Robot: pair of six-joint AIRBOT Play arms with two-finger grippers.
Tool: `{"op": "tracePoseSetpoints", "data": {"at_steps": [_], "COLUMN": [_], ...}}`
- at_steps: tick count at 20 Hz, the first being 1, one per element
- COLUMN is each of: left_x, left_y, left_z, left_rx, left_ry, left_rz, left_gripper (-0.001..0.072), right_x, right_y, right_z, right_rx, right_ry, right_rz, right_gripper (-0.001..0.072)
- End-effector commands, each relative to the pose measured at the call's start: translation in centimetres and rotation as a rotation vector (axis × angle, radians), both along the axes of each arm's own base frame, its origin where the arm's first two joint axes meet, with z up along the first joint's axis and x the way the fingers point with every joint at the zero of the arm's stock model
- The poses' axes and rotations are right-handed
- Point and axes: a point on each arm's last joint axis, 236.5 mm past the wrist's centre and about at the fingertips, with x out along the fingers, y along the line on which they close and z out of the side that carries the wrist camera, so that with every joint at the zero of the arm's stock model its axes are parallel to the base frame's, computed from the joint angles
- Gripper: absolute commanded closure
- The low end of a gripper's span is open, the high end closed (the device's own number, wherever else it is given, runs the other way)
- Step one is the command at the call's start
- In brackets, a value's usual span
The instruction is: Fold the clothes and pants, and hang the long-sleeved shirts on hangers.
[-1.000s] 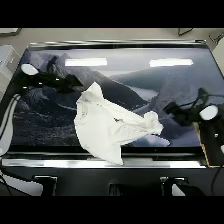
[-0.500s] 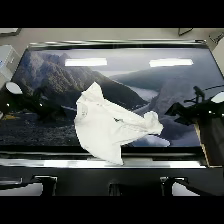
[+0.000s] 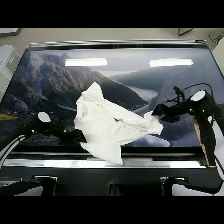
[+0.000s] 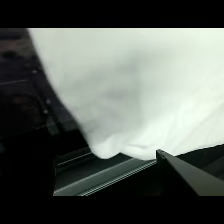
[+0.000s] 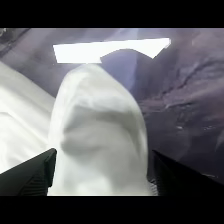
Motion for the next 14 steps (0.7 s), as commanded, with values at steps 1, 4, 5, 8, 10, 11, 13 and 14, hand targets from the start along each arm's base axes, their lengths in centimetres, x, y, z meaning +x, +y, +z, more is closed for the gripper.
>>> {"op": "tracePoseSetpoints", "data": {"at_steps": [1, 4, 5, 8, 10, 11, 13, 14], "left_x": [0.2, 0.8, 0.8, 1.2, 2.1, 3.2, 7.3, 10.0], "left_y": [-1.8, -2.2, -2.2, -2.3, -2.0, -1.7, -0.3, 1.1], "left_z": [-1.4, -1.6, -1.6, -0.7, 0.8, 2.3, 7.7, 12.2], "left_rx": [0.030, 0.042, 0.041, 0.029, 0.012, -0.001, -0.024, -0.029], "left_ry": [-0.037, -0.057, -0.061, -0.105, -0.169, -0.232, -0.420, -0.562], "left_rz": [0.030, 0.051, 0.048, 0.028, 0.030, 0.032, 0.087, 0.124], "left_gripper": [0.0120, 0.0521, 0.0635, 0.0683, 0.0684, 0.0684, 0.0684, 0.0684], "right_x": [-0.8, -1.1, -1.3, -1.6, -0.8, 0.2, 3.4, 5.4], "right_y": [1.1, 2.2, 2.3, 2.0, 1.4, 1.0, -0.6, -1.6], "right_z": [-0.2, -0.9, -1.6, -3.5, -2.9, -1.6, 3.3, 7.0], "right_rx": [-0.001, -0.024, -0.041, -0.112, -0.132, -0.145, -0.228, -0.280], "right_ry": [0.013, 0.024, 0.044, 0.093, 0.062, 0.018, -0.148, -0.260], "right_rz": [0.068, 0.108, 0.111, 0.107, 0.086, 0.082, 0.083, 0.069], "right_gripper": [0.0010, 0.0038, 0.0075, 0.0479, 0.0667, 0.0668, 0.0668, 0.0667]}}
